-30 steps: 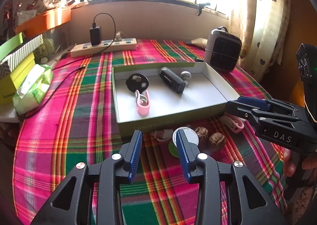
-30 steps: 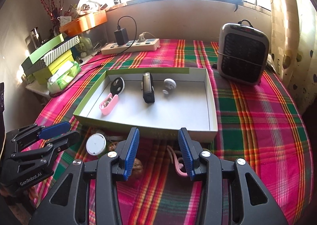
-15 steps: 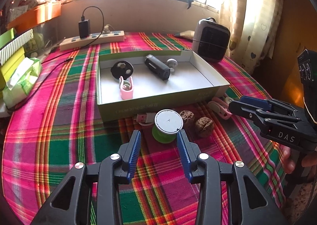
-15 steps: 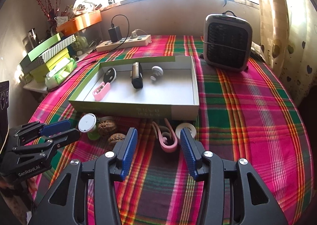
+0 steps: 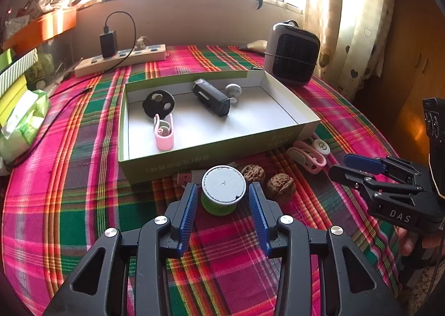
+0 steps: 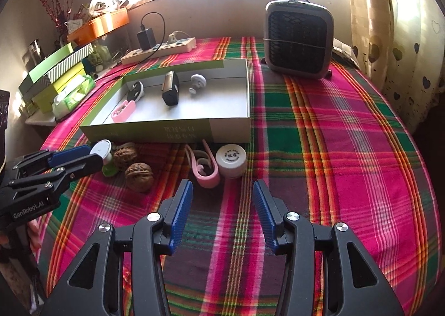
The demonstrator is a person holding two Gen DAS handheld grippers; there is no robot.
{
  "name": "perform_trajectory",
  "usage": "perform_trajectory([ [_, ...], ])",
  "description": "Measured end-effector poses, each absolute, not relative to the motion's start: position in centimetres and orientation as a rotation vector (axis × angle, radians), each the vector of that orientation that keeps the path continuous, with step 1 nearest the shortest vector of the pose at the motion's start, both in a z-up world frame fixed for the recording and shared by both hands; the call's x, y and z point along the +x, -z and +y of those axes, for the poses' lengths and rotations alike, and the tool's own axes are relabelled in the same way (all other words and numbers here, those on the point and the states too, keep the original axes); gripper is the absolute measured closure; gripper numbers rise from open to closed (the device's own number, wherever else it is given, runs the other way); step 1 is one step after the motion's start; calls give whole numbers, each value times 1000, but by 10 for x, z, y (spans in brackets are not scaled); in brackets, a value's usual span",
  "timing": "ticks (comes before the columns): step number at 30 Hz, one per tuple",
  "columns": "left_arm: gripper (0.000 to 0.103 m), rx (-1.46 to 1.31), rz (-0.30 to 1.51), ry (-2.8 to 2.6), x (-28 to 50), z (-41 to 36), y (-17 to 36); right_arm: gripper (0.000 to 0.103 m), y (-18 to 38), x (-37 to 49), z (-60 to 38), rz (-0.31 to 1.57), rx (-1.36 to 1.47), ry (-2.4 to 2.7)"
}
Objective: Organize objects
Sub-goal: 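Grasp the green-and-white tape roll with the left tool while the right tool grasps the second pink hook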
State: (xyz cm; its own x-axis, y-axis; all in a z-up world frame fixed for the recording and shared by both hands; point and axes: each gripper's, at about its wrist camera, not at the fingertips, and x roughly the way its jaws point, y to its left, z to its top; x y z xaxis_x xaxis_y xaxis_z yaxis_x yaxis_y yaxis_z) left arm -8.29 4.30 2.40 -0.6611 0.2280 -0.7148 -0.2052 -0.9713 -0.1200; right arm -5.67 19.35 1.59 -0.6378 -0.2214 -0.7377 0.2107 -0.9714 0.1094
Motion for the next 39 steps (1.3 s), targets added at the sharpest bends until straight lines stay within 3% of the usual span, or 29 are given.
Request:
perform_trajectory([
  [32,67,-1181,-136,-2667,-96,29,-20,56,-8,-82,167,53,1213,2516],
  [39,67,-1198,-130,-2662,-98,26,-18,61,-6,-90,160,92,1223,2507],
])
